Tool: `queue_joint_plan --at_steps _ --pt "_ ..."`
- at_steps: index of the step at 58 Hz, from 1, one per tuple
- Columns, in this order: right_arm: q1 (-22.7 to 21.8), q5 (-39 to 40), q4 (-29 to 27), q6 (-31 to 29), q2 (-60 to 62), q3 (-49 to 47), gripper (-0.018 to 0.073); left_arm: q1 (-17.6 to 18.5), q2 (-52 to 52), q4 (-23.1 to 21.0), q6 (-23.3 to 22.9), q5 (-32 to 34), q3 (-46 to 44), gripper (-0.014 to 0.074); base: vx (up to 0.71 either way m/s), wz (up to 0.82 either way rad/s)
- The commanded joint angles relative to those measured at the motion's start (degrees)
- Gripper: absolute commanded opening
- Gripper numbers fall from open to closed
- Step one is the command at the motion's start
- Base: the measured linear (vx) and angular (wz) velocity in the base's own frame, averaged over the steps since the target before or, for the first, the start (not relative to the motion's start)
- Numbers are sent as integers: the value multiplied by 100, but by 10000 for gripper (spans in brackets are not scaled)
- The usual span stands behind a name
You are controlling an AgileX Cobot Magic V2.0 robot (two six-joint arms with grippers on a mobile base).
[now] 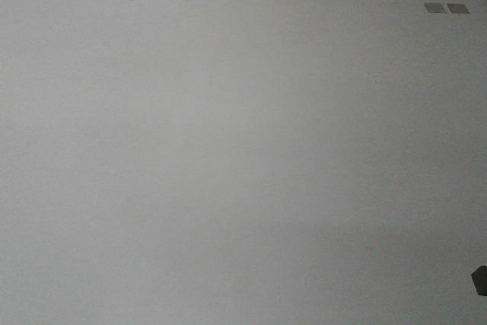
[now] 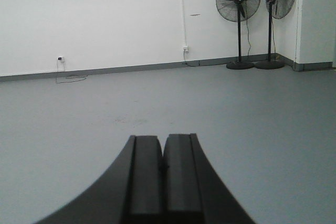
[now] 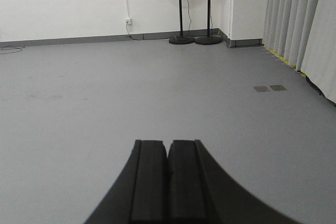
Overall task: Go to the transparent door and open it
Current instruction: 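Drive the base and turn toward the glass sliding door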
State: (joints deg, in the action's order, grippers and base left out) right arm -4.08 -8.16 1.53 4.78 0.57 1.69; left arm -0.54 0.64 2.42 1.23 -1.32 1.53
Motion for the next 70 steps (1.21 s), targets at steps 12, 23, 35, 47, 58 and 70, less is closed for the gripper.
queue_joint_plan --at_steps 12,23,35,47,58,70 --pt "-30 460 7 -45 78 83 -8 5 73 -52 -17 459 181 -6 6 0" --pt "-30 460 7 -45 78 83 -8 5 73 -52 -17 459 181 -6 14 5" --pt "-30 460 7 -45 78 83 -8 5 73 -52 -17 459 181 -6 25 15" --pt "-30 460 7 -45 78 83 -8 5 73 -52 -17 459 181 -6 32 21" --pt "-30 460 7 -45 78 83 -8 5 73 -52 -17 459 181 -6 44 10" --pt "-30 460 7 -45 78 83 -8 5 73 -52 -17 459 181 -6 55 2"
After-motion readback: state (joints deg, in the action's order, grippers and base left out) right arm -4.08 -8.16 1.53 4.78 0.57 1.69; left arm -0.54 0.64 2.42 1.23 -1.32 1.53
